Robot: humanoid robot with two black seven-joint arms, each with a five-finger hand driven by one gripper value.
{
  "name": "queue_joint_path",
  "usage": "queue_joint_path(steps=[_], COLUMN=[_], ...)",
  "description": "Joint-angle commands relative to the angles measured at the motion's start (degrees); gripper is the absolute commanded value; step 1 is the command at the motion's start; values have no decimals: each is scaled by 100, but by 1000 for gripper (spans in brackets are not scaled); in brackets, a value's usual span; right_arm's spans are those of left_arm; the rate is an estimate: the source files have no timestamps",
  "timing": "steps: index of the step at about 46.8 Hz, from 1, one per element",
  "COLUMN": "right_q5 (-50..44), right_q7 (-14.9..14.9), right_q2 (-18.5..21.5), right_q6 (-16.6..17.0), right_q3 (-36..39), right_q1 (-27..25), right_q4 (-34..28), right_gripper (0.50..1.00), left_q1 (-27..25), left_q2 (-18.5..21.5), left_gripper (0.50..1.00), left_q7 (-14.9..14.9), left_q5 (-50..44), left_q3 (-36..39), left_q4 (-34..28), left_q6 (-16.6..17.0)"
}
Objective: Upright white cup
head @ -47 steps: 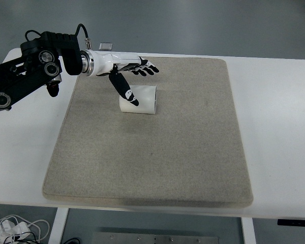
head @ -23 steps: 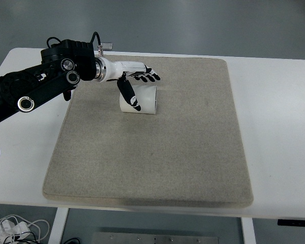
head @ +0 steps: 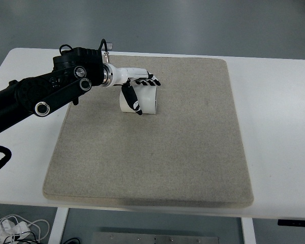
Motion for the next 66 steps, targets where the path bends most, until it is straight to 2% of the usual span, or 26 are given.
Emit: queue_joint_path(steps=[1, 5, 11, 17, 21, 25, 32, 39, 50, 53, 56, 66], right_q5=[0, 0, 0, 0, 0, 0, 0, 0, 0, 0, 0, 0], right_q7=[-1, -1, -1, -1, -1, -1, -1, -1, -1, -1, -1, -1], right_q2=[0, 0, 0, 0, 0, 0, 0, 0, 0, 0, 0, 0], right_q6=[0, 0, 0, 0, 0, 0, 0, 0, 0, 0, 0, 0], right_q3=[0, 0, 0, 0, 0, 0, 0, 0, 0, 0, 0, 0], right_q1=[-2, -2, -2, -2, -2, -2, -2, -2, -2, -2, -2, -2], right_q4=[0, 0, 0, 0, 0, 0, 0, 0, 0, 0, 0, 0], right_gripper=[952, 952, 952, 952, 952, 952, 952, 952, 952, 952, 952, 952], left_q1=[1, 1, -7, -7, -25, -121, -218, -289, -201, -183, -122, 414], left_q2=[-9, -9, -17, -9, -17, -9, -9, 0, 53, 53, 44, -9], left_gripper=[954, 928, 817, 737, 619, 557, 551, 548, 548, 548, 546, 538], left_q7=[-9, -18, -18, -9, -18, -18, -18, -36, -325, -536, -878, -1872], left_q5=[47, 47, 169, 302, 275, 179, -312, -1533, -3467, -3784, -3943, -4268], left_q3=[53, 123, 167, 159, 97, 36, -491, -633, -799, -878, -905, -1300], left_q4=[0, 9, 9, 9, 18, 61, 272, 474, 694, 817, 966, 1274], left_q6=[5, 5, 13, 48, 66, 66, 13, -13, -127, -206, -303, -681])
